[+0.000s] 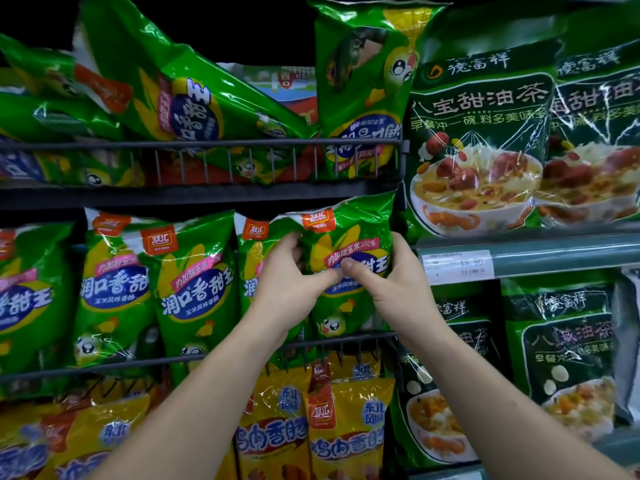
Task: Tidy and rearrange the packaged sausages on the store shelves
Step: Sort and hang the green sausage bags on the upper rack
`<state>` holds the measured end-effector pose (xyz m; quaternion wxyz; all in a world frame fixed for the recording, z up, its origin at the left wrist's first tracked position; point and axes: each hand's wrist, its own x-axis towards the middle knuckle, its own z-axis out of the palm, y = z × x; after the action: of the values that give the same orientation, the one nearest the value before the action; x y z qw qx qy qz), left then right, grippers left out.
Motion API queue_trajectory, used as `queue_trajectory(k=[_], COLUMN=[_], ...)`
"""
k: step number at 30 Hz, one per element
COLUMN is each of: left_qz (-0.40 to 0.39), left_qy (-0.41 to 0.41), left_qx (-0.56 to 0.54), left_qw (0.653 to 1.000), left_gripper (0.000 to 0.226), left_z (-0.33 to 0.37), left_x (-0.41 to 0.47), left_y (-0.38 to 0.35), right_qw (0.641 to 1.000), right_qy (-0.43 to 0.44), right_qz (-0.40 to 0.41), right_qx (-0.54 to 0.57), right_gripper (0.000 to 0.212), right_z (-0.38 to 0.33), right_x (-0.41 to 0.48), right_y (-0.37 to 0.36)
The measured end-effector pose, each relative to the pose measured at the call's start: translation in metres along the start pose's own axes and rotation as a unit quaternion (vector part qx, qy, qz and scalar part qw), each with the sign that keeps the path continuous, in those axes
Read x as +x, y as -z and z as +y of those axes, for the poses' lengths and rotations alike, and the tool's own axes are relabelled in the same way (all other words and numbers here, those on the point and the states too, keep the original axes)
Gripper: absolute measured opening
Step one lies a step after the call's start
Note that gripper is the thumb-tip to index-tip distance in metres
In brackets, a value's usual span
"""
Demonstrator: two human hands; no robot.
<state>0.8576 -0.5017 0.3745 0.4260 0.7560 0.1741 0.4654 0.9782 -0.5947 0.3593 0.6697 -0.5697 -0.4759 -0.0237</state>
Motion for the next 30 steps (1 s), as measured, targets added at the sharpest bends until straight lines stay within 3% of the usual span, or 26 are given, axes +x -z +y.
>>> queue_trajectory(k=[3, 6, 12, 22, 30], left_qz=[0.007, 0.011, 0.015, 0.054, 0.055], left_qy=[-0.004, -0.009, -0.013, -0.055, -0.081], left_qx=[-0.011, -0.007, -0.006, -0.056, -0.043], left_qw=[1.000, 1.000, 1.000, 0.995, 0.994], left_gripper=[0.067, 0.058, 0.062, 0.046, 0.045], left_z=[0.002, -0.003, -0.008, -0.005, -0.001], left_x=[-0.001, -0.001, -0.002, -0.011, -0.016], left_y=[0.000, 0.000, -0.003, 0.008, 0.014], right_qw=[1.000, 0.998, 0.995, 0.990, 0.987], right_qy=[-0.011, -0.011, 0.026, 0.079, 0.099], right_qz=[0.023, 0.027, 0.031, 0.042, 0.082], right_qx=[-0.016, -0.053, -0.095, -0.112, -0.094], right_gripper=[0.043, 0.062, 0.088, 0.090, 0.082], right_z=[0.004, 0.009, 0.014, 0.016, 0.007], right_x=[0.001, 0.000, -0.004, -0.020, -0.023], right_y=[-0.001, -0.002, -0.009, -0.005, -0.003])
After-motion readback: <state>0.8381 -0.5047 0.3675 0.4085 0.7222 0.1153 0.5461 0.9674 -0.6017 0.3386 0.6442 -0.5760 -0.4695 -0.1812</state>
